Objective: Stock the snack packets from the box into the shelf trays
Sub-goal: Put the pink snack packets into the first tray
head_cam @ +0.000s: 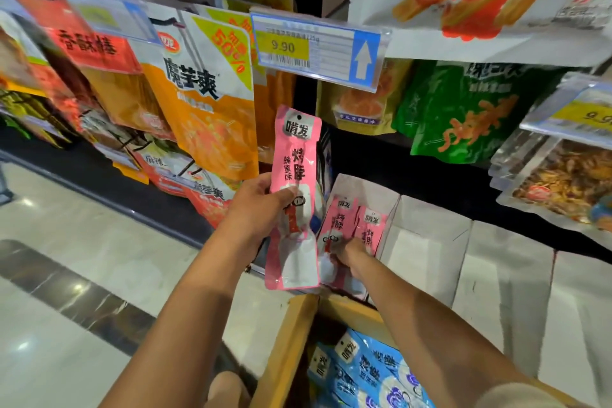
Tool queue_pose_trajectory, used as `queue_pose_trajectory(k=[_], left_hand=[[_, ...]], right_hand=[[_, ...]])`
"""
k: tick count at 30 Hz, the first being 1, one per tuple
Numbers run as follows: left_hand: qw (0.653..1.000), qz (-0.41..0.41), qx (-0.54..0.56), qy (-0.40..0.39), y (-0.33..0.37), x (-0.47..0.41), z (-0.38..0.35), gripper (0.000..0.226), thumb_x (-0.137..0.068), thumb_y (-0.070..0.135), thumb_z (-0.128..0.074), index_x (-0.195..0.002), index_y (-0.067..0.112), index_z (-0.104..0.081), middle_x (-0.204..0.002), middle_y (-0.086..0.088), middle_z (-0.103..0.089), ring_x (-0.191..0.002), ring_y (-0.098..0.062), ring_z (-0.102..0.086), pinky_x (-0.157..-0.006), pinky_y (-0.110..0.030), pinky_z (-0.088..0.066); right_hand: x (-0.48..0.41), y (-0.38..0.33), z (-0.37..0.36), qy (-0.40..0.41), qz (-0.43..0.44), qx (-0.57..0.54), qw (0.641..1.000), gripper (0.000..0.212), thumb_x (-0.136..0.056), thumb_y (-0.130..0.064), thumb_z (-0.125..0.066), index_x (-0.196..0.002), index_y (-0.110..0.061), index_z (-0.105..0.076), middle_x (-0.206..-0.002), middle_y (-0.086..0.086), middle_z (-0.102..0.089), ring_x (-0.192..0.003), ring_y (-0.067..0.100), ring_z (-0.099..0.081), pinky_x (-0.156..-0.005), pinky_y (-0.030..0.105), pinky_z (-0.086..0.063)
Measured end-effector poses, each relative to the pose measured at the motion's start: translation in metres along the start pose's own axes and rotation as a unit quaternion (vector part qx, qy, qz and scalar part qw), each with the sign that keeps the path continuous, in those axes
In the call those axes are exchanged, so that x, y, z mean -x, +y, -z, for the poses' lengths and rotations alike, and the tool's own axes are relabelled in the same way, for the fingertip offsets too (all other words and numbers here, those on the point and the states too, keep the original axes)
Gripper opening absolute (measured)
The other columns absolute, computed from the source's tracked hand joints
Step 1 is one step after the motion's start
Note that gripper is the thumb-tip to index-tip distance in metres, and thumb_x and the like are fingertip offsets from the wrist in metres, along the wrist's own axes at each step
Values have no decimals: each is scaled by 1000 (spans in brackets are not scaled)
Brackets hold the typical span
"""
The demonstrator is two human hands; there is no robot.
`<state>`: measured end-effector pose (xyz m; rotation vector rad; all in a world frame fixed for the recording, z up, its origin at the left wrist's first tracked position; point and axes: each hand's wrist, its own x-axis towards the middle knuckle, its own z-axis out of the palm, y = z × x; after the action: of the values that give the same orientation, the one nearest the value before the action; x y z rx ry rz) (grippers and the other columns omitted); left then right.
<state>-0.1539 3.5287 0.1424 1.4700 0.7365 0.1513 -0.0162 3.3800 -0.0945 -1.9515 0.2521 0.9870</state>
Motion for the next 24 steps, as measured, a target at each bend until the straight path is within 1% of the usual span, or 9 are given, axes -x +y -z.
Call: queue_pose_trajectory(k=[4,7,10,13,16,17,19,21,24], left_hand=[[1000,-3,-4,9,-3,-2,-1,19,-99,9,-65,-113,18,-75,-105,-6,-79,-98,-30,-75,-93,-55,-58],[1000,-3,-8,5,-4,-2,-4,20,-98,11,-67,-113,20,-75,-108,-4,-78,-102,-30,-73,-95,-55,-57],[1000,-7,-3,-4,-2,0,-11,18,-99,11,-65,-102,26,-74,-108,-5,-78,-101,-28,-73,-85,-43,-58],[1000,-20,-11,-13,-3,4,-21,20,-99,9,-65,-99,28,-72,-105,-3,-78,-94,-22,-72,-71,-31,-52],[999,-31,-35,-20,-6,8,-32,20,-99,10,-66,-111,24,-74,-104,2,-78,-91,-14,-72,-66,-27,-50],[998,-37,-44,-24,-9,7,-36,21,-99,10,-66,-115,21,-74,-105,2,-77,-89,-10,-72,-65,-24,-51],[997,-48,-53,-26,-12,8,-45,23,-98,7,-66,-117,17,-73,-103,2,-77,-83,-5,-73,-63,-19,-53],[998,-47,-46,-19,-15,9,-55,22,-97,4,-67,-113,16,-74,-98,2,-77,-81,-11,-73,-67,-29,-58],[998,-42,-35,-21,-24,7,-72,20,-97,7,-68,-109,21,-75,-99,-1,-79,-84,-22,-74,-65,-40,-61]], right_hand=[[-15,7,-4,13,20,45,999,6,-91,-16,-67,-94,-14,-62,-96,4,-66,-85,20,-64,-74,31,-59],[-7,8,3,5,50,27,998,27,-85,-17,-77,-110,-14,-66,-99,10,-73,-83,23,-72,-67,34,-63],[28,6,25,13,105,60,993,16,-91,-11,-68,-106,-14,-69,-94,7,-73,-77,20,-72,-59,27,-59],[44,27,60,62,175,86,979,23,-93,-10,-63,-115,-15,-66,-110,0,-67,-97,22,-69,-86,35,-57],[60,65,102,116,215,162,956,28,-95,-17,-64,-123,-18,-65,-128,-1,-57,-94,13,-64,-85,22,-51],[62,82,115,133,214,191,949,29,-95,-21,-63,-124,-20,-64,-133,0,-55,-97,15,-64,-89,24,-51],[69,112,140,167,198,275,926,38,-96,-32,-60,-132,-21,-60,-144,3,-49,-121,22,-56,-107,34,-44],[77,137,157,190,167,343,905,51,-98,-45,-53,-144,-23,-51,-156,3,-39,-141,24,-40,-116,37,-34],[90,158,168,198,128,366,900,60,-99,-56,-40,-151,-26,-41,-162,0,-30,-147,23,-30,-119,40,-31]])
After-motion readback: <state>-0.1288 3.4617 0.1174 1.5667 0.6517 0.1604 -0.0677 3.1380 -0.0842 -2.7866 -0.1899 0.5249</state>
